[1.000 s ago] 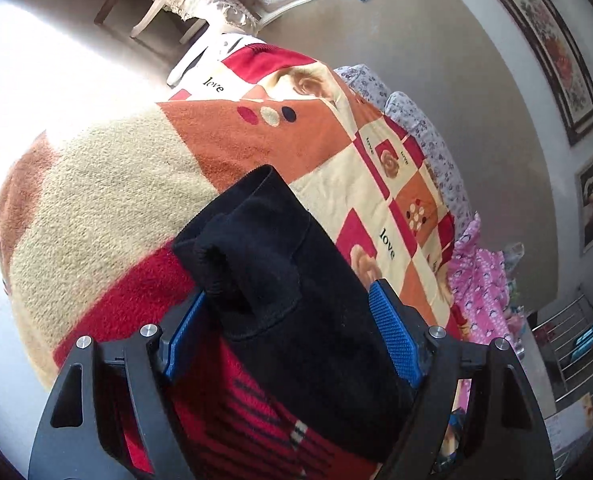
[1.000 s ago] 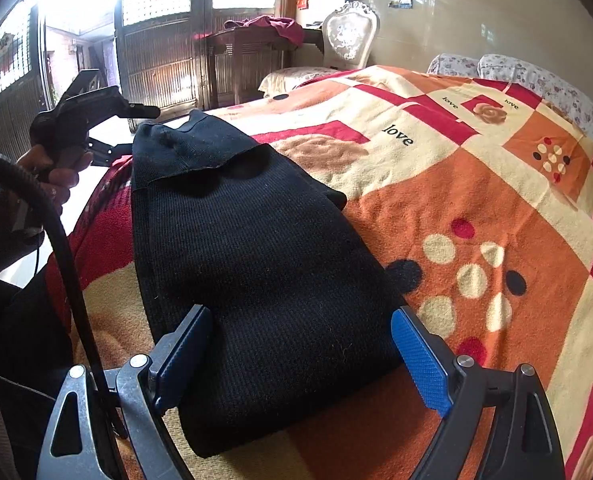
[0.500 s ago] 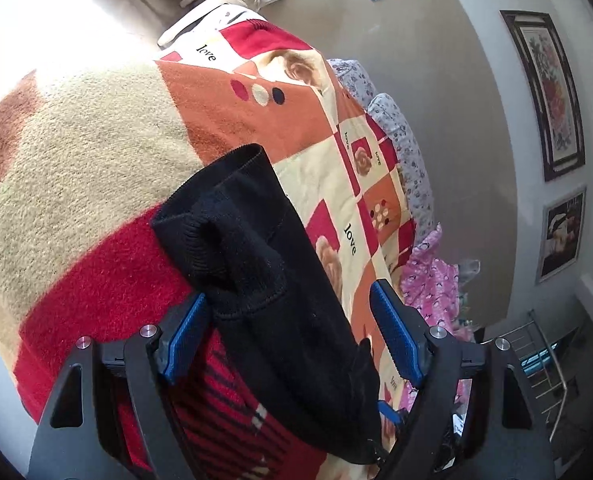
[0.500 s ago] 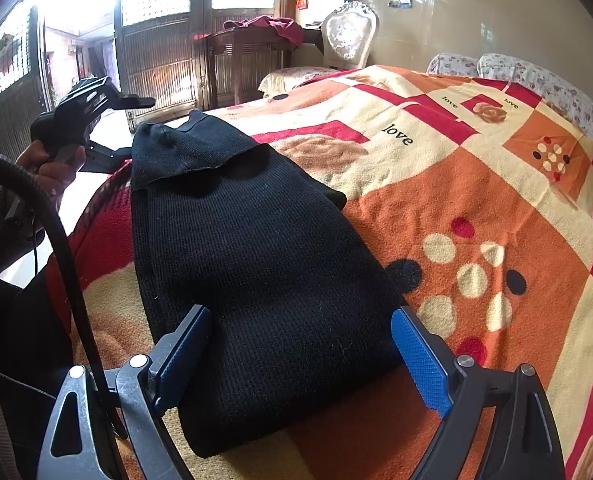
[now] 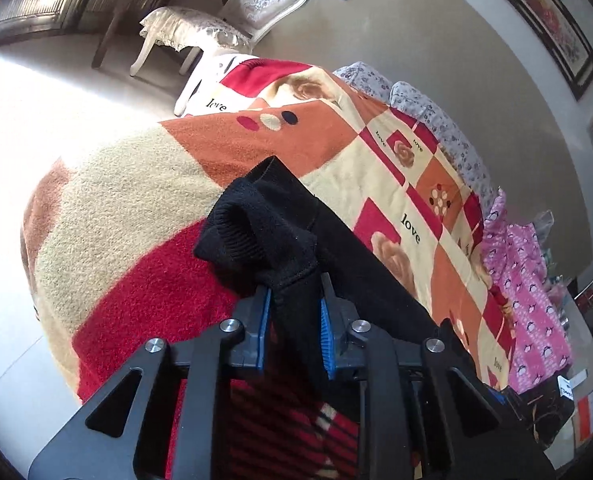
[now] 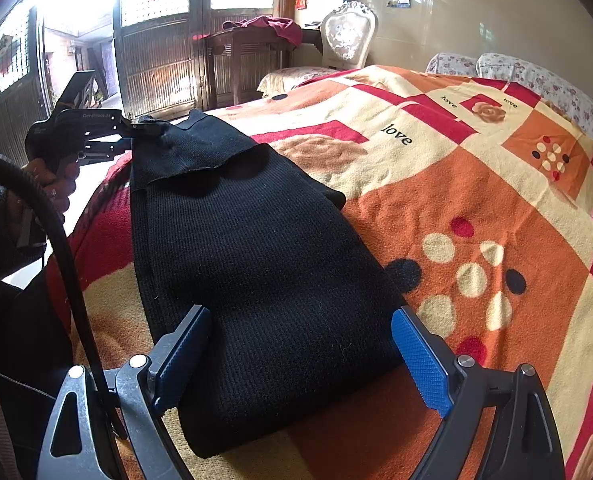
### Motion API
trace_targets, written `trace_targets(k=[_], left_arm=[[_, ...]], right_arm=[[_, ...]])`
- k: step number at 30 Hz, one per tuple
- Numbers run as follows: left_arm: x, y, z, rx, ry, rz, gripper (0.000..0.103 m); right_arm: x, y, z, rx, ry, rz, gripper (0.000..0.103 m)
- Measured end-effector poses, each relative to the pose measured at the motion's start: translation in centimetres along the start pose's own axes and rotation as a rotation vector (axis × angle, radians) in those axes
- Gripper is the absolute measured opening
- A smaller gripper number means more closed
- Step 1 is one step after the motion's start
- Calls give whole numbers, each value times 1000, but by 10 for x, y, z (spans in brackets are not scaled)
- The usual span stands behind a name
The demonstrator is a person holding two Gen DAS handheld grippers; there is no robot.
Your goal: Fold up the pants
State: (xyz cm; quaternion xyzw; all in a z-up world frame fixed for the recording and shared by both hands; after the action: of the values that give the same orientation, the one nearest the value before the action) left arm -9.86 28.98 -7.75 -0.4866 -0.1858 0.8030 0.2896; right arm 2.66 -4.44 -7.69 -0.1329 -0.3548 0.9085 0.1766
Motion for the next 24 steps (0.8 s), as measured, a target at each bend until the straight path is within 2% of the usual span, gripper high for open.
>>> trace_targets(k=[2, 5, 12, 13, 15, 17, 20, 21, 24], left_arm=[[-4, 1, 2, -28, -14, -34, 15], [-19, 0, 7, -66, -51, -142, 14], [-86, 16, 17, -170, -191, -611, 13], [-96, 24, 16, -178, -215, -700, 13], [-115, 41, 13, -203, -258, -863, 13], [-138, 64, 7, -213, -275, -1033, 13], [-169, 97, 1, -243, -252, -1224, 13], [-179, 110, 1, -257, -234, -1283, 13], [-202, 141, 1, -258, -159, -1398, 13]], right_arm=[[0, 0, 0, 0, -1, 0, 90], [0, 0, 0, 0, 1, -3, 90], [-4, -1, 2, -6, -25, -39, 89], [-8, -3, 4, -11, -35, -74, 89], [-24, -10, 11, 3, -68, -222, 89], [-41, -21, 22, 7, -135, -411, 89], [-56, -43, 34, 3, -288, -663, 89], [-58, -53, 37, -7, -350, -725, 89], [-54, -76, 44, -62, -512, -801, 89]])
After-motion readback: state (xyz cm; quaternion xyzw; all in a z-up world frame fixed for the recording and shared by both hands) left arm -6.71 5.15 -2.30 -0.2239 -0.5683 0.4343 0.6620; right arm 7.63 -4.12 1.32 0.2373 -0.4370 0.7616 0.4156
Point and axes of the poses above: each gripper's, at about its wrist camera, not at the fingertips, and z roughly against the way its jaws point, x to its left, y to its underside, the point moved 7 cm from there along -z, roughly the way its jaws point, and after that the axes turned 7 degrees about y, right-handed, at the moved point
